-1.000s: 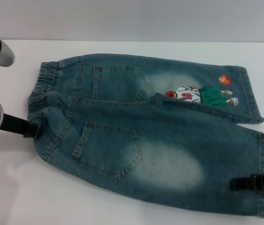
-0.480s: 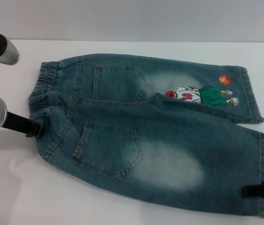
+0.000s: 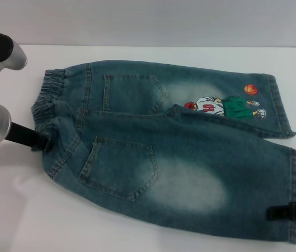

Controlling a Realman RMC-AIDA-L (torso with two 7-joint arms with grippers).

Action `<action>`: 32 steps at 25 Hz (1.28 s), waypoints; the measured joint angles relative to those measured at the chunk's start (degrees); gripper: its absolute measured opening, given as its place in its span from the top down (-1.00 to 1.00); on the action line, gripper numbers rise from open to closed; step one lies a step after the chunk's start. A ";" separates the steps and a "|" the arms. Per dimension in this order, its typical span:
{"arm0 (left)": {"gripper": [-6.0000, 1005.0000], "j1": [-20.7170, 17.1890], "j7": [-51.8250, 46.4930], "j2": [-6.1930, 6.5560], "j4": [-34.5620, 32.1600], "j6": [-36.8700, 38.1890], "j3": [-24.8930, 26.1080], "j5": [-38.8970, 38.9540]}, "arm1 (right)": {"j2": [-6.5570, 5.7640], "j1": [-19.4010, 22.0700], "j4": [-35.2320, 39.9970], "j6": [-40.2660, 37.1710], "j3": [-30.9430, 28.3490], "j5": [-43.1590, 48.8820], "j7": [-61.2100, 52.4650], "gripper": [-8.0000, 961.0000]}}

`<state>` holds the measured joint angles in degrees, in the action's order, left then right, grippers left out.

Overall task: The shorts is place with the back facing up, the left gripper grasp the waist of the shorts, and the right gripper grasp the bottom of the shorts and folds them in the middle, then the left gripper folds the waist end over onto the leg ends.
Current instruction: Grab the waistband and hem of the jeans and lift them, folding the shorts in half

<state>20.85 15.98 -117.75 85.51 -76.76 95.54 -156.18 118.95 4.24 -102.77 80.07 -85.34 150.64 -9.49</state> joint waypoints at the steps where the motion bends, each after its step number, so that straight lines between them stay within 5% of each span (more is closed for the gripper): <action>1: 0.60 0.00 0.01 0.03 -0.18 0.10 0.00 0.00 | 0.02 -0.35 0.13 -0.22 0.39 0.00 -0.21 -0.65; 13: 0.60 0.15 0.44 0.00 -0.44 0.22 0.09 0.00 | 0.06 -2.80 1.49 -2.51 1.56 -2.27 -0.81 -0.65; 23: 0.60 0.86 0.46 -0.03 -0.36 0.34 0.47 0.00 | -0.13 -3.29 1.09 -2.59 0.82 -6.88 3.51 -0.46; 32: 0.60 1.19 0.31 -0.10 -0.36 0.58 0.75 0.00 | -0.18 -4.22 1.37 -2.73 0.67 -7.20 5.57 -0.07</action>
<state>22.04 16.29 -117.86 85.15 -76.18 96.29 -156.18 118.77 0.02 -101.40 77.35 -84.67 143.44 -3.91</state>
